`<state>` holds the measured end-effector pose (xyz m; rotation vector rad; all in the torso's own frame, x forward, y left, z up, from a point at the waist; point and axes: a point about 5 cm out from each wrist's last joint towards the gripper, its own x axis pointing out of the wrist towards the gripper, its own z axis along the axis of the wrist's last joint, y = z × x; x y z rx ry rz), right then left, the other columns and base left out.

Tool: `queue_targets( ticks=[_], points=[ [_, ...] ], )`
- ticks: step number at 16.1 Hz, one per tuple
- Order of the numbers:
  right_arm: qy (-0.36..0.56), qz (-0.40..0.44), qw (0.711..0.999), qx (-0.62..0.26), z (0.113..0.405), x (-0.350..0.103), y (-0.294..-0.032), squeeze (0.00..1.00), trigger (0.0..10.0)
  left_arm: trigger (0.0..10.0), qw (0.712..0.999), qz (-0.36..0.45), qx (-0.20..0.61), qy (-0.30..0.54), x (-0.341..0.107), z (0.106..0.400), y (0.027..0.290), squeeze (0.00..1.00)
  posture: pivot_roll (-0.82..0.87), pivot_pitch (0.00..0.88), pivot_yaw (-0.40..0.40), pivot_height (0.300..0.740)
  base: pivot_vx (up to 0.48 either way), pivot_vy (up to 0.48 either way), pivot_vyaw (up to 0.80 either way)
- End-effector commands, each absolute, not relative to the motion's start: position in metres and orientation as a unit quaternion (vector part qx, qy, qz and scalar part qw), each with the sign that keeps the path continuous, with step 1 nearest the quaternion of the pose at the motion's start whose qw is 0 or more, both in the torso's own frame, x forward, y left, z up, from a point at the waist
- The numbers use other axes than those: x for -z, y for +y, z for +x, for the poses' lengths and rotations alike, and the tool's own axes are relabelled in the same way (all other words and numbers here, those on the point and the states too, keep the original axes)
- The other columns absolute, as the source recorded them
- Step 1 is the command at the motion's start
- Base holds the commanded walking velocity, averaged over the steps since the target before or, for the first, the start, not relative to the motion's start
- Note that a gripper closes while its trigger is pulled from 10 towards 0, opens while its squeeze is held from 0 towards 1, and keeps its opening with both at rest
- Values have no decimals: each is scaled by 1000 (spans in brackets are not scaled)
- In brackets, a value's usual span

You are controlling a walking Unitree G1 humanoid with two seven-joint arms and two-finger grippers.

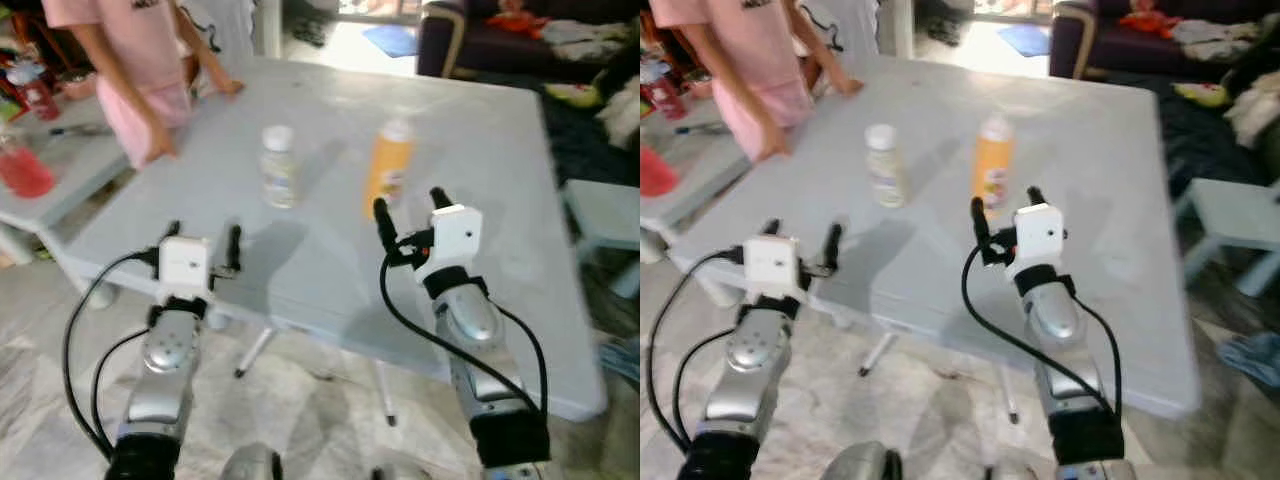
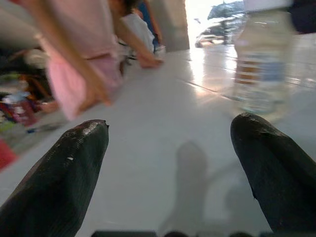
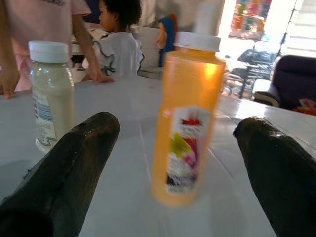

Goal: Restocking fridge

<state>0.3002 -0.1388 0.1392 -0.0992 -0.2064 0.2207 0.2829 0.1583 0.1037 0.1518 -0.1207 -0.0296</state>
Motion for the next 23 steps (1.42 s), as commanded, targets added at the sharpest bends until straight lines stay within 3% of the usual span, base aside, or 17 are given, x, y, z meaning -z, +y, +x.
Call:
queue_targets(
  ticks=[1, 7, 8, 10, 11, 23],
  points=[
    [-107, -51, 988, -102, 303, -142, -147, 0, 10000, 10000, 995, 74, 24, -66, -105, 283, 152, 0, 66, 81, 16, 740, 0, 0, 0],
    [-137, -59, 985, -82, 341, -172, -158, 0, 10000, 10000, 994, 77, 29, -66, -105, 280, 151, 0, 87, 92, 23, 740, 0, 0, 0],
    [-139, -67, 985, -71, 345, -175, -160, 1000, 10000, 10000, 994, 77, 29, -66, -105, 280, 151, 0, 91, 94, 23, 740, 0, 0, 0],
    [-139, -72, 986, -47, 353, -179, -166, 1000, 10000, 10000, 994, 79, 29, -66, -106, 279, 152, 0, 99, 97, 24, 740, 0, 0, 0],
    [-136, -66, 988, -40, 357, -180, -168, 0, 10000, 10000, 994, 80, 29, -65, -106, 279, 152, 0, 101, 101, 27, 740, 0, 0, 0],
    [-129, -68, 985, -96, 386, -194, -151, 0, 10000, 10000, 994, 87, 31, -64, -109, 276, 152, 0, 122, 118, 39, 740, 0, 0, 0]
  ],
)
